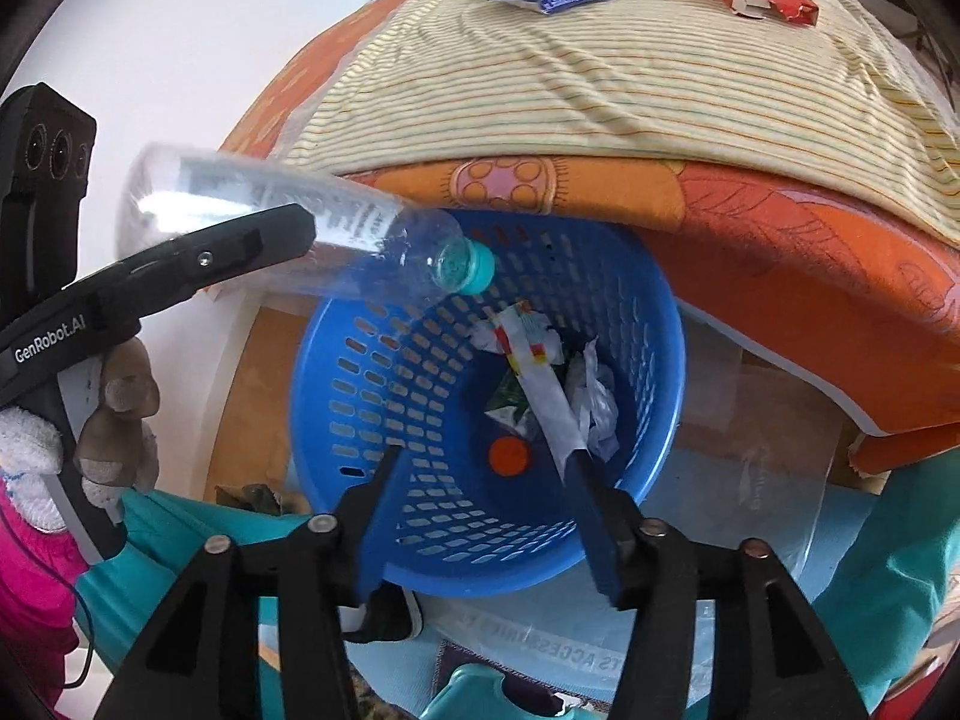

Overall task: Collect trash
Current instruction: 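Open both tools over the blue basket to drop bottle and strip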

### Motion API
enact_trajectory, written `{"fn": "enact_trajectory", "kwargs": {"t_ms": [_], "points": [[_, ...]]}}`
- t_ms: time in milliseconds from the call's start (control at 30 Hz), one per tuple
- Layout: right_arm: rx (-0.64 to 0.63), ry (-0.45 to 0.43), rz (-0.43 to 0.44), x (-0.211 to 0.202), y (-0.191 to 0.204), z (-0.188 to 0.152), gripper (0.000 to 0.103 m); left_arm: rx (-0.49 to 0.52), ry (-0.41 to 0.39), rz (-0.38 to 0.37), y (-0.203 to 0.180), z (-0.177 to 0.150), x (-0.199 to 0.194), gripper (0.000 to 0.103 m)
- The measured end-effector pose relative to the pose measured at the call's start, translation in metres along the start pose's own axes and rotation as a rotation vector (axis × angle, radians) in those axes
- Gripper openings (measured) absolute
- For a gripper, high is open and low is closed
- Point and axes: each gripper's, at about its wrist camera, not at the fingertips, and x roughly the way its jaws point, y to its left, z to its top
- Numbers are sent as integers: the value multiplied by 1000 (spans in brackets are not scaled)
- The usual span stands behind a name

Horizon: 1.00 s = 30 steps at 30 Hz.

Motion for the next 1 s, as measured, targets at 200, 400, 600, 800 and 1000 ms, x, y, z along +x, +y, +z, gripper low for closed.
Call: {"fn": "enact_trajectory", "kwargs": {"t_ms": [200, 400, 600, 800, 1000], "points": [[-6, -29, -28, -3, 1, 4, 77, -3, -15, 6, 0, 1, -3, 71], [-11, -57, -38, -11, -1, 4, 82, -6, -17, 11, 2, 3, -2, 71], [-16, -77, -44, -13, -1, 8, 84, -7, -22, 13, 2, 5, -3, 71], [-33, -107, -50, -21, 0, 12, 84, -4, -36, 14, -1, 10, -4, 71], [-58, -150, -65, -30, 1, 20, 84, -8, -46, 9, -3, 18, -3, 71]]}}
